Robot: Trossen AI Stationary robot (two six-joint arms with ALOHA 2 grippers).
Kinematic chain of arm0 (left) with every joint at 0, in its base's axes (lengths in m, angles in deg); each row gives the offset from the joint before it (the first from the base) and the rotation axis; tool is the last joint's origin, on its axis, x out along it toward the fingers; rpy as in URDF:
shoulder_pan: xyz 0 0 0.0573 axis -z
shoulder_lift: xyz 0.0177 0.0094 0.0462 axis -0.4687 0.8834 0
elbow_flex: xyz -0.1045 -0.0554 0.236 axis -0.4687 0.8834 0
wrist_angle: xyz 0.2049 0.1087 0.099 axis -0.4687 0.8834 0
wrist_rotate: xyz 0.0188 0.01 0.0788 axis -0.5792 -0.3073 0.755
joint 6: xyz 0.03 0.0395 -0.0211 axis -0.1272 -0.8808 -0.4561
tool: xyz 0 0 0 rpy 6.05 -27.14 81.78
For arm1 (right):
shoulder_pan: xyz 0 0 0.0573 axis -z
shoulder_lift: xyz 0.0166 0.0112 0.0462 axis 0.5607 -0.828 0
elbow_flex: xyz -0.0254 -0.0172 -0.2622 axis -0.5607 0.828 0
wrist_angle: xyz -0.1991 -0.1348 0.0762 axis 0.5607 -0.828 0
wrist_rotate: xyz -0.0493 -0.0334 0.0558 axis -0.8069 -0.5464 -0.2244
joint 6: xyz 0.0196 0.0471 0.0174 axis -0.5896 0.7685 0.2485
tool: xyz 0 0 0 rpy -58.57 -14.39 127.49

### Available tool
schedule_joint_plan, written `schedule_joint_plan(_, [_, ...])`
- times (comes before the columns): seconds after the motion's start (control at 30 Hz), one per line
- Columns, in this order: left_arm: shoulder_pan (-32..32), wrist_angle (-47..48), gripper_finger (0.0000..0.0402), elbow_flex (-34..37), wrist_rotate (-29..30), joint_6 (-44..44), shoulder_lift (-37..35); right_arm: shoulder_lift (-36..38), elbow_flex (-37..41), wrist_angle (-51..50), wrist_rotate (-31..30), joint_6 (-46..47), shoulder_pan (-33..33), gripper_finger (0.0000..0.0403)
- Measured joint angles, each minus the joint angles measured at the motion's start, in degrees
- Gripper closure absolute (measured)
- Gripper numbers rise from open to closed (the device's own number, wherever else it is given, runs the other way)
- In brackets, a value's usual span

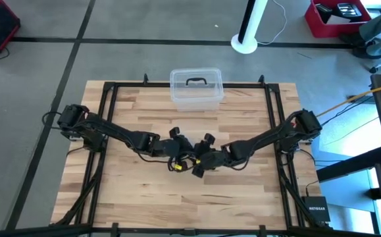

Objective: Roll bandage
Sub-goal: Put the violet bandage into the transparent zip bag, then close the transparent zip bag

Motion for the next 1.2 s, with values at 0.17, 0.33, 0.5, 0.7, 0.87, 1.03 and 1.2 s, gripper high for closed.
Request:
schedule_joint_plan(0.17, [-0.5,2.5,0.0398,0.0,0.5,1.3,-0.1,3.2,-2.9,-10.1,3.5,-0.3,-0.5,0.011])
schedule_joint_plan(0.33, [-0.7,2.6,0.0398,0.0,0.8,3.8,-0.1,7.2,-6.4,-22.2,3.9,-2.7,-1.5,0.0082])
schedule_joint_plan(0.5, [0.3,2.3,0.0398,0.0,0.6,0.5,-0.1,13.2,-5.8,-29.8,2.0,-10.2,-5.9,0.008])
schedule_joint_plan(0.7, [-0.5,5.0,0.0398,0.0,-0.5,10.1,-0.1,17.0,5.9,-20.3,-1.9,-12.5,-7.4,0.0096])
schedule_joint_plan(0.87, [0.8,0.4,0.0398,0.0,-7.8,11.3,-0.1,16.5,16.2,0.7,2.5,-18.0,-7.6,0.0117])
schedule_joint_plan(1.03, [1.9,-0.7,0.0398,0.0,-8.9,13.0,-0.1,16.3,19.6,8.6,2.4,-20.2,-7.6,0.0154])
schedule_joint_plan(1.2, [2.1,-1.1,0.0398,0.0,-8.9,14.4,-0.1,16.3,19.6,9.8,5.5,-23.0,-6.7,0.0192])
